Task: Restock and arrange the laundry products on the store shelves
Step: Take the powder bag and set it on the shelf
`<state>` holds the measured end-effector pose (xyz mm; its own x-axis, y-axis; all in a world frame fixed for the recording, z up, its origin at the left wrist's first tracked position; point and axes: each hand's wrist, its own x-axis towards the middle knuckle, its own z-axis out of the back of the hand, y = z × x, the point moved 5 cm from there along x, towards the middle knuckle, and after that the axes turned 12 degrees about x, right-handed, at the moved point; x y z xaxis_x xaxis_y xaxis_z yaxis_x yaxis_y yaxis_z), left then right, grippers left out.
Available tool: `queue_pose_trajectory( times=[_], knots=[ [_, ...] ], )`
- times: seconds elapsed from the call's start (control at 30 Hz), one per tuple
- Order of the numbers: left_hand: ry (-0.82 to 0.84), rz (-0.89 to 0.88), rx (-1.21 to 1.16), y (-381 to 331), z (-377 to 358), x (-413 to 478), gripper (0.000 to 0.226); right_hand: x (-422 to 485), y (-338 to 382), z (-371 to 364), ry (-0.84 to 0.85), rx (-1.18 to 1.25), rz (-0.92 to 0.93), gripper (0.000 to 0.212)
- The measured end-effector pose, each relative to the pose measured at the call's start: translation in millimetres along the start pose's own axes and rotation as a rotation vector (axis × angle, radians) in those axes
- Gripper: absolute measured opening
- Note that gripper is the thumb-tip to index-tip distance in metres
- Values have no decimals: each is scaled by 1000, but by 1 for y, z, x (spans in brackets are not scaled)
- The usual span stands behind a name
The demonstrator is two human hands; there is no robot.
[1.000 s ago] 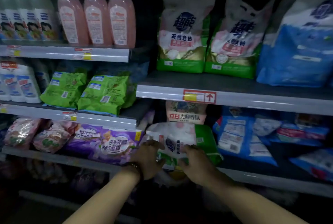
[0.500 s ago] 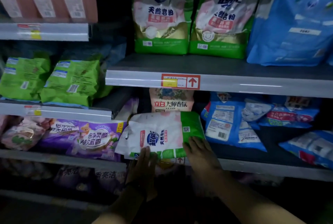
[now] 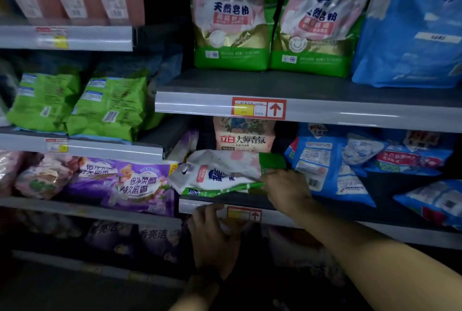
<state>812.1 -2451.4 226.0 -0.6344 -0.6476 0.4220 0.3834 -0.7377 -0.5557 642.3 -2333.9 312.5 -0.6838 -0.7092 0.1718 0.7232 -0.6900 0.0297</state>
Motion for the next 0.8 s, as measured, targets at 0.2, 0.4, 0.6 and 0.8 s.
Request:
queue_pose_trajectory(
  times=[0.2,0.4,0.6,0.8],
  knots=[
    [594,799,-1112,-45,-19,1,71,-58,40,21,-28,107,89,18],
    [594,957,-1188,-59,-18,-5,24,-110,53,15,-74,150,167,22],
    [535,850,-982,-25,-4,-22,20,-114,-3,7,-98,667,-50,31],
    [486,582,-1065,-6,43,-22,32,-108,-55,2,3,852,-298,86]
  ],
)
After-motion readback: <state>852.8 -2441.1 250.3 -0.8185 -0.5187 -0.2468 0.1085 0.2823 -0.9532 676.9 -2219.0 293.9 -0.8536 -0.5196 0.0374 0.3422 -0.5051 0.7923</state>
